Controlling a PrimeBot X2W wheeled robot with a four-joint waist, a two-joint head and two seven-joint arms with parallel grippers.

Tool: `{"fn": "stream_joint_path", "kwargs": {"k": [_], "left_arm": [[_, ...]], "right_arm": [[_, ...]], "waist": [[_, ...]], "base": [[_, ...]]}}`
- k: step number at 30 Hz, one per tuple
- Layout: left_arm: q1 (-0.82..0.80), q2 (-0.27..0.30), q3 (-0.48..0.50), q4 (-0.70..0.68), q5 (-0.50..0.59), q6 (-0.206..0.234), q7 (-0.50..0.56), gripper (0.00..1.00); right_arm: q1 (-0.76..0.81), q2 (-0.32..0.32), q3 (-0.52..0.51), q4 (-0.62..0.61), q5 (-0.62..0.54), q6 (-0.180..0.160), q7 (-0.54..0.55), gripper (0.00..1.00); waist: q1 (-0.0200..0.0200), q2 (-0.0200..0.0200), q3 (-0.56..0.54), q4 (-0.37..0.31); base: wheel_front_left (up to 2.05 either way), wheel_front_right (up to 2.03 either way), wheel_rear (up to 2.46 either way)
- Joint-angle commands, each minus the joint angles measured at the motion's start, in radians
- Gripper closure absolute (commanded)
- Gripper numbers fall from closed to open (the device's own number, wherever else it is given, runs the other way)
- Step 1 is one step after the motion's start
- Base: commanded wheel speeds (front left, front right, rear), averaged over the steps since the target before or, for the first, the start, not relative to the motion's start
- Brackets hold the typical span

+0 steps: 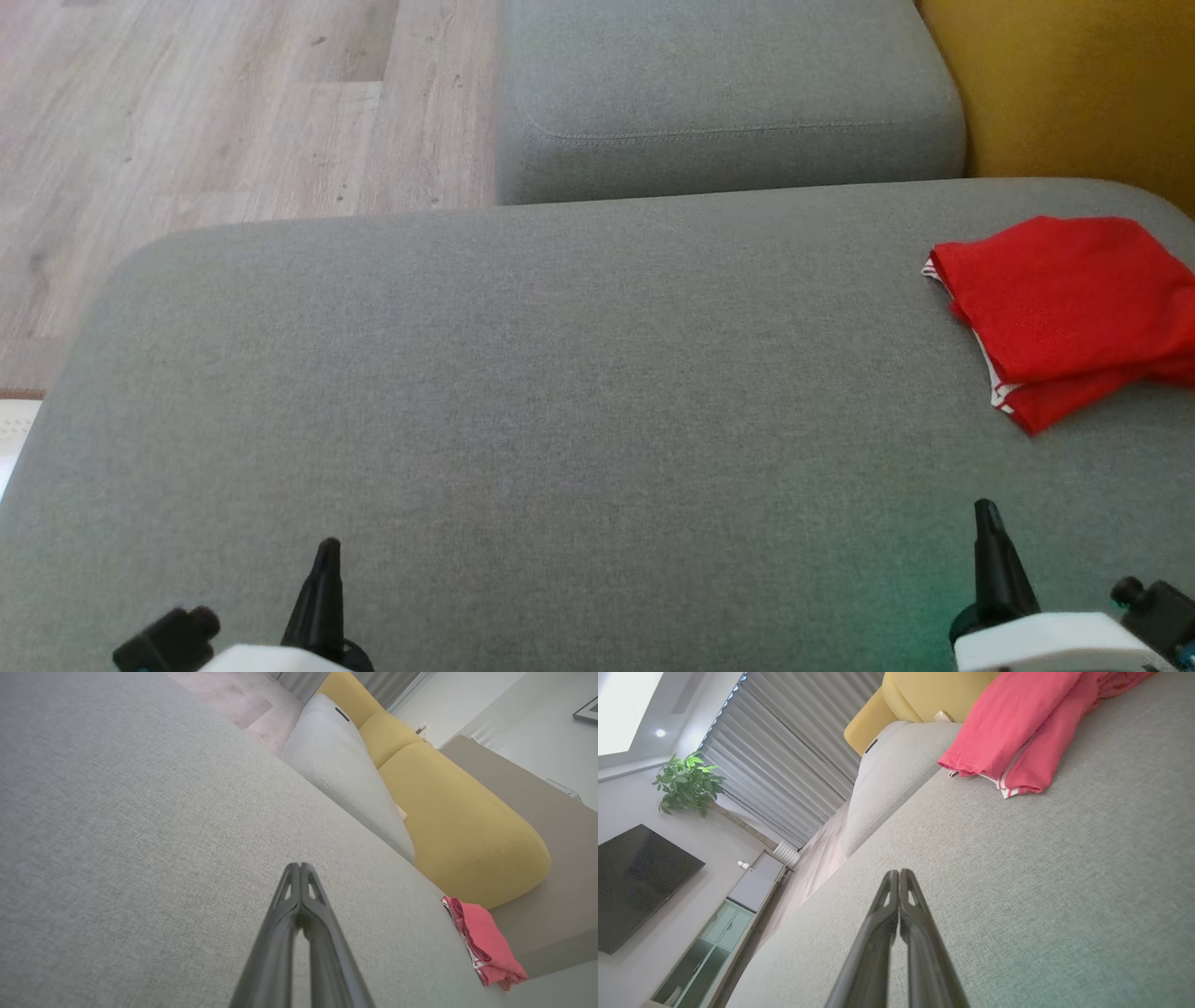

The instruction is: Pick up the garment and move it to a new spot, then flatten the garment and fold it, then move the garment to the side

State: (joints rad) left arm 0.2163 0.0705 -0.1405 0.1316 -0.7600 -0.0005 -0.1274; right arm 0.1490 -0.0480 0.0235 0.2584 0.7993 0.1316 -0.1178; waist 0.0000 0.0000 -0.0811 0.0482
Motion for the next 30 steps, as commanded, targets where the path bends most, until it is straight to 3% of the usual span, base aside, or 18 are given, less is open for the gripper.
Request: {"fn": "stream_joint_path", "kwargs": {"k": [1,30], "left_arm": [[-0.056,0.013,0.031,-0.025,-0.028,-0.008,0.006,1.0],[-0.165,0.015,0.101,0.031,-0.384,-0.058,0.085,1.0]], "right_arm": [[-0.068,-0.019,0.002,-0.029,0.028,0.0,0.007,1.0],[-0.144,-0.021,-0.042,-0.024,0.361,-0.001,0.088,1.0]], "waist": [[0.0,0.0,0.001,-0.001],[0.0,0.0,0.036,-0.02]], "base": [[0.0,0.0,0.0],[0.0,0.0,0.0]]}}
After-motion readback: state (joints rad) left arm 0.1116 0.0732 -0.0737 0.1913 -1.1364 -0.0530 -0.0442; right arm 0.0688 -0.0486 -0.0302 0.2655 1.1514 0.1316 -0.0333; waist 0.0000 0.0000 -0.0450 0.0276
